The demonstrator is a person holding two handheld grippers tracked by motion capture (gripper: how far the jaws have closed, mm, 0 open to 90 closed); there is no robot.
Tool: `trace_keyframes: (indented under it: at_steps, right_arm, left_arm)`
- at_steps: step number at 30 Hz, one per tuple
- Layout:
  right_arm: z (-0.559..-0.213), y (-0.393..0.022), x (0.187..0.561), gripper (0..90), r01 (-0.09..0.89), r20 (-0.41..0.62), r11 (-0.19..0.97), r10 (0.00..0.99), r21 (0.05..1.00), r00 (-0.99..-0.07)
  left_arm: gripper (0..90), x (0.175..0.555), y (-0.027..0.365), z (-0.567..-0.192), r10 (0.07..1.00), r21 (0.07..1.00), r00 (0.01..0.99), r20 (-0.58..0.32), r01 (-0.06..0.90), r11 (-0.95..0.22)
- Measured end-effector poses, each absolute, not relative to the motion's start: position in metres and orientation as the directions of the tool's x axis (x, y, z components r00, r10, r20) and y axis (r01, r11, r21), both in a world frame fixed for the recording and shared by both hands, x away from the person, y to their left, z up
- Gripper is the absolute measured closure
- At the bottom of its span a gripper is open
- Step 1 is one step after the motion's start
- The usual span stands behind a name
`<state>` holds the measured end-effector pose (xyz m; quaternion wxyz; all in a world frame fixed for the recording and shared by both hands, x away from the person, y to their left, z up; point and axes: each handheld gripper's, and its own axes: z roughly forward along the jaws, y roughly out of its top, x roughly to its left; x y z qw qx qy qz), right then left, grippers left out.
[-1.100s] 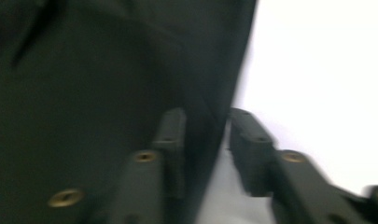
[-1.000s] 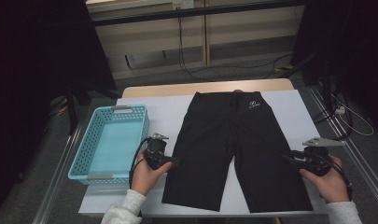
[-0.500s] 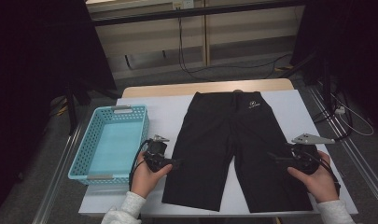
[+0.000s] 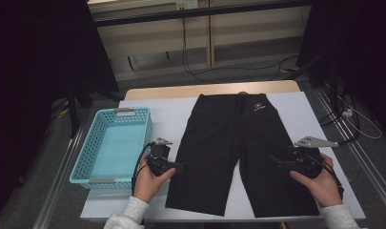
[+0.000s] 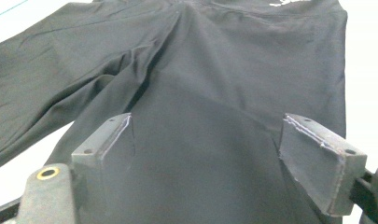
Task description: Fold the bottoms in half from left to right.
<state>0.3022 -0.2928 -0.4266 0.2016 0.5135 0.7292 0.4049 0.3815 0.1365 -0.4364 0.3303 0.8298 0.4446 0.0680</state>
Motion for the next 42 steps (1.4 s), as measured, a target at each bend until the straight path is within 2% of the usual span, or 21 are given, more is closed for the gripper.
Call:
trace_keyframes:
  at_steps: [11,17,22,24,27,33,38,42]
  right_arm:
    - [-0.427,-0.286,0.306,18.1,0.577,0.128,0.148,0.903,0.803,-0.409]
    - [-0.427,-0.279,0.308,18.0,0.571,0.138,0.155,0.889,0.806,-0.437]
    - [-0.427,-0.277,0.309,17.9,0.564,0.132,0.167,0.883,0.809,-0.451]
    - [-0.427,-0.277,0.309,17.5,0.568,0.141,0.156,0.885,0.808,-0.443]
    - [-0.429,-0.278,0.309,17.5,0.574,0.149,0.149,0.886,0.806,-0.44]
    - [-0.43,-0.278,0.309,17.5,0.581,0.165,0.141,0.881,0.802,-0.443]
    - [-0.43,-0.277,0.309,17.5,0.582,0.165,0.147,0.879,0.8,-0.448]
    - [-0.43,-0.275,0.309,17.5,0.58,0.166,0.147,0.876,0.801,-0.452]
  left_arm:
    - [11.5,0.378,0.139,-0.443,0.795,0.596,0.586,-0.16,0.699,-0.395]
    - [12.6,0.376,0.138,-0.446,0.792,0.613,0.603,-0.093,0.662,-0.432]
    - [20.9,0.374,0.137,-0.444,0.806,0.604,0.585,-0.086,0.674,-0.425]
    - [21.1,0.372,0.135,-0.445,0.805,0.603,0.589,-0.076,0.67,-0.433]
    - [30.4,0.37,0.133,-0.443,0.798,0.607,0.593,-0.104,0.673,-0.422]
    - [45.6,0.37,0.136,-0.442,0.807,0.605,0.585,-0.08,0.672,-0.427]
    - [51.5,0.368,0.136,-0.442,0.82,0.606,0.567,-0.081,0.681,-0.411]
    - [58.6,0.368,0.137,-0.441,0.822,0.601,0.553,-0.136,0.706,-0.375]
